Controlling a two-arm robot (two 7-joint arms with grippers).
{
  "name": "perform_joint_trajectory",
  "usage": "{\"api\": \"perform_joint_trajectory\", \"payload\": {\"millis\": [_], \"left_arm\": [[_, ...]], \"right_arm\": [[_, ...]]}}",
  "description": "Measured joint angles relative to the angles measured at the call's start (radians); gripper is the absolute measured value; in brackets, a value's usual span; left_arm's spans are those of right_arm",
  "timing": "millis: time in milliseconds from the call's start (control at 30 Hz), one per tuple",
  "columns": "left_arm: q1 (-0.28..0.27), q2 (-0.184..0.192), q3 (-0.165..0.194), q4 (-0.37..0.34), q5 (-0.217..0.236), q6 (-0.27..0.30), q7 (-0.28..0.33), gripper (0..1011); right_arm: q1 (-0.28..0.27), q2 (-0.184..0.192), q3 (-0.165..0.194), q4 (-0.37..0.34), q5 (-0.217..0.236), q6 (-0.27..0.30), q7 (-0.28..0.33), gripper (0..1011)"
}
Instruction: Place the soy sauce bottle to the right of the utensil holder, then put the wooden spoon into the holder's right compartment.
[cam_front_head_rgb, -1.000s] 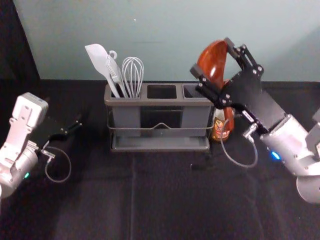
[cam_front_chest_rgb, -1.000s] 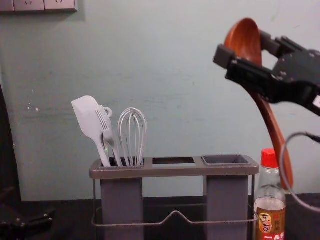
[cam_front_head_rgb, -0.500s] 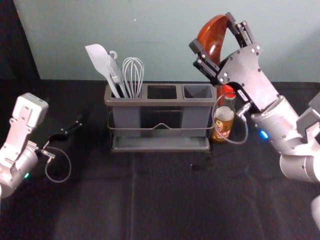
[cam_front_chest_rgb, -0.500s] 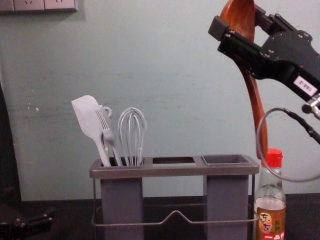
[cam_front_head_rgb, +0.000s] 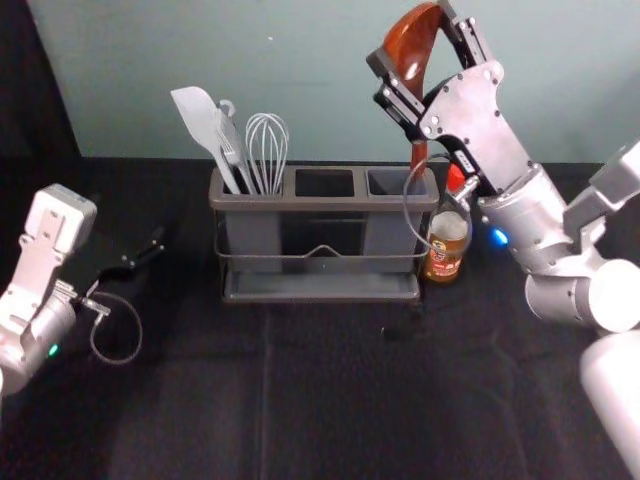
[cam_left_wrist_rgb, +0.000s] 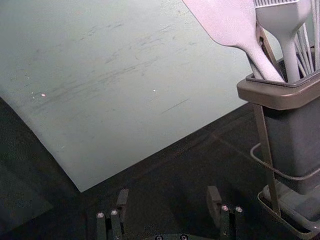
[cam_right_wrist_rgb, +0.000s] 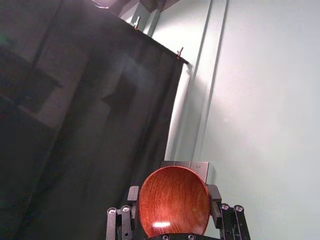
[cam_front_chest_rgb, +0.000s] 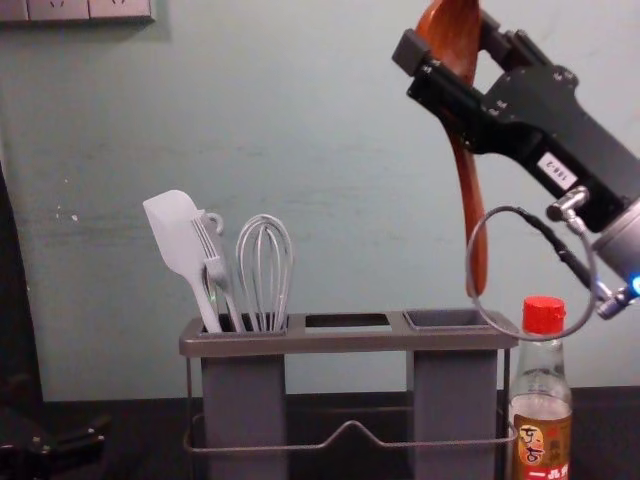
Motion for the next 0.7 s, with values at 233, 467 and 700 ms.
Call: {"api": "perform_joint_trajectory", "payload": {"millis": [233, 467, 700], "left_arm": [[0.0, 0.0, 0.0, 0.0, 0.0, 0.0, 0.0, 1000], [0.0, 0.0, 0.0, 0.0, 0.0, 0.0, 0.0, 1000], [0.0, 0.0, 0.0, 0.0, 0.0, 0.0, 0.0, 1000]], "right_arm": [[0.06, -0.048, -0.003, 0.135, 0.037, -0.066, 0.054, 837], [0.078, -0.079, 0.007, 0.206, 0.073, -0.094, 0.087, 837], [0.075, -0.095, 0.016, 0.25, 0.081, -0.111, 0.105, 837]]}}
